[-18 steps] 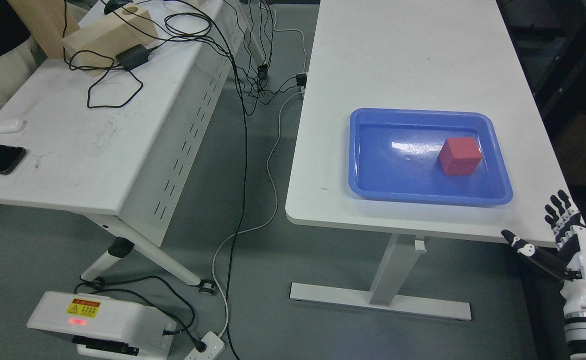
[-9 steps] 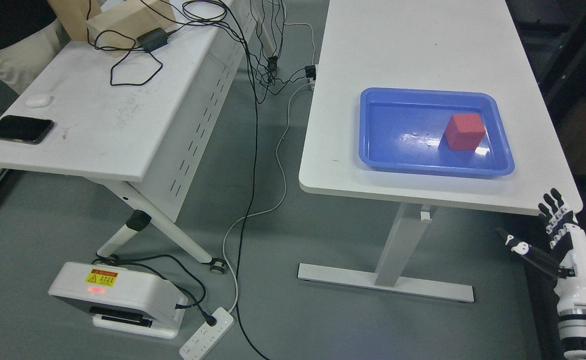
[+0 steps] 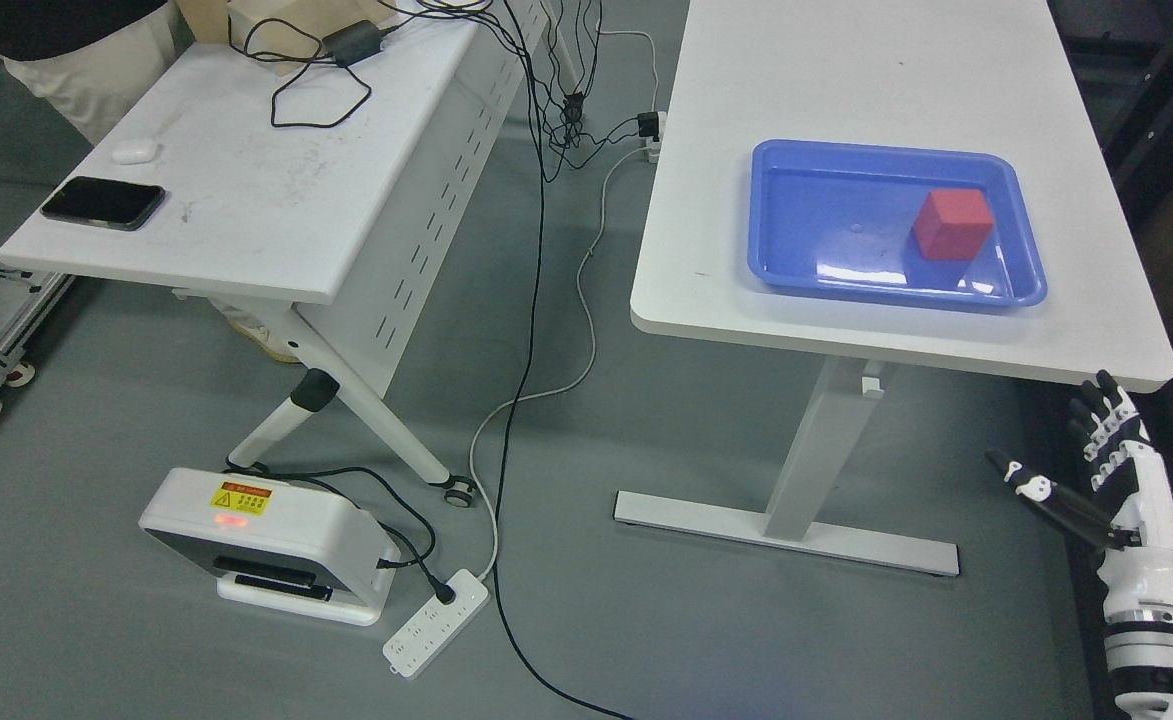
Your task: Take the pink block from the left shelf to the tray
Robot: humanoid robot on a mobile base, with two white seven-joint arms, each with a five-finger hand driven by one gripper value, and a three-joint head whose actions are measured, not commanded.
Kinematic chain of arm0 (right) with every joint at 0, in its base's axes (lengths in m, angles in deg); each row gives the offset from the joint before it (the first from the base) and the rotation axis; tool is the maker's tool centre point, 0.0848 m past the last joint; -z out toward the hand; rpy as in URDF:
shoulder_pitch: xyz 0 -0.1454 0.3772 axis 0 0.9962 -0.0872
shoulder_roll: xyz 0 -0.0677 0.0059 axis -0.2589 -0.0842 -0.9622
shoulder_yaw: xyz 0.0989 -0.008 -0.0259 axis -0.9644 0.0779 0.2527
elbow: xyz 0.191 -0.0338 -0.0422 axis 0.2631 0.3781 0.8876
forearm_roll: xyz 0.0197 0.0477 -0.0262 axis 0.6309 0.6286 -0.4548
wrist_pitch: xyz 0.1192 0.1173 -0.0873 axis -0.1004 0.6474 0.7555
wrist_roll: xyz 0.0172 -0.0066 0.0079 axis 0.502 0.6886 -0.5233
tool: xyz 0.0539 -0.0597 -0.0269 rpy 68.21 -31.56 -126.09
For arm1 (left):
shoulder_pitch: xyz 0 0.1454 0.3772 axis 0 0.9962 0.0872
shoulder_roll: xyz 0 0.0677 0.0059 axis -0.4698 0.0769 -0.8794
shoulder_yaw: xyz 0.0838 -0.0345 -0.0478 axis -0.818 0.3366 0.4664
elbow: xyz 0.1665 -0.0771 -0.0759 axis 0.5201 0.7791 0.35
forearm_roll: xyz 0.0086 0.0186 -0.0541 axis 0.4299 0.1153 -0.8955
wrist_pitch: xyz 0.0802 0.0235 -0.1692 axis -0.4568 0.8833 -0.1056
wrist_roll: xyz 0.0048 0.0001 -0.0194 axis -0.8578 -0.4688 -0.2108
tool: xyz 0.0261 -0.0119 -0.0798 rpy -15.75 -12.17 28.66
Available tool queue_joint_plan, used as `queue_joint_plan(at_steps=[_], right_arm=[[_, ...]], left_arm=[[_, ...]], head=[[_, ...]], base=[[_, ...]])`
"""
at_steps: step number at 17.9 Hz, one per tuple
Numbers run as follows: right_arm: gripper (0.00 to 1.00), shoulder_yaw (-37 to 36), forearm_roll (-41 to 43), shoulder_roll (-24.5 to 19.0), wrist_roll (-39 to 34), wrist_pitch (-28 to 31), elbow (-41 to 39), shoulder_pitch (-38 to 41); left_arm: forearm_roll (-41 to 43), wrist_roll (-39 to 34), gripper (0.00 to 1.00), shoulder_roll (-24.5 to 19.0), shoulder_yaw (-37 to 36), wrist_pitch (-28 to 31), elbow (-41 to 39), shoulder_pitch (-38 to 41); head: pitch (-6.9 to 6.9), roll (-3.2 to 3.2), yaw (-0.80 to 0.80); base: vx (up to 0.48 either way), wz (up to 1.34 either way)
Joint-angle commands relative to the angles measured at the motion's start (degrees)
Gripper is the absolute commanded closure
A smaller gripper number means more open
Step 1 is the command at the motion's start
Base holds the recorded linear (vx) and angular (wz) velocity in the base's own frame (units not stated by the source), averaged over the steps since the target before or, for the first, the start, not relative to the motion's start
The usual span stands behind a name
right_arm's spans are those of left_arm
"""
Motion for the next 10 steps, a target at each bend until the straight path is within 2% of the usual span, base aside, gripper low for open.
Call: queue_joint_plan(at_steps=[1, 10], right_arm=[[0.00, 1.3, 0.4, 1.0, -0.2, 0.0, 0.2, 0.0], [0.00, 1.3, 0.4, 1.0, -0.2, 0.0, 0.2, 0.2]], left_arm=[[-0.4, 0.0, 0.00, -1.0, 0.0, 0.0, -1.0, 0.0], [-0.4, 0.0, 0.00, -1.0, 0.0, 0.0, -1.0, 0.0]], head=[[0.00, 0.00, 0.00], [0.00, 0.00, 0.00]], base=[[-0.101, 0.06], [-0.057, 0.03]])
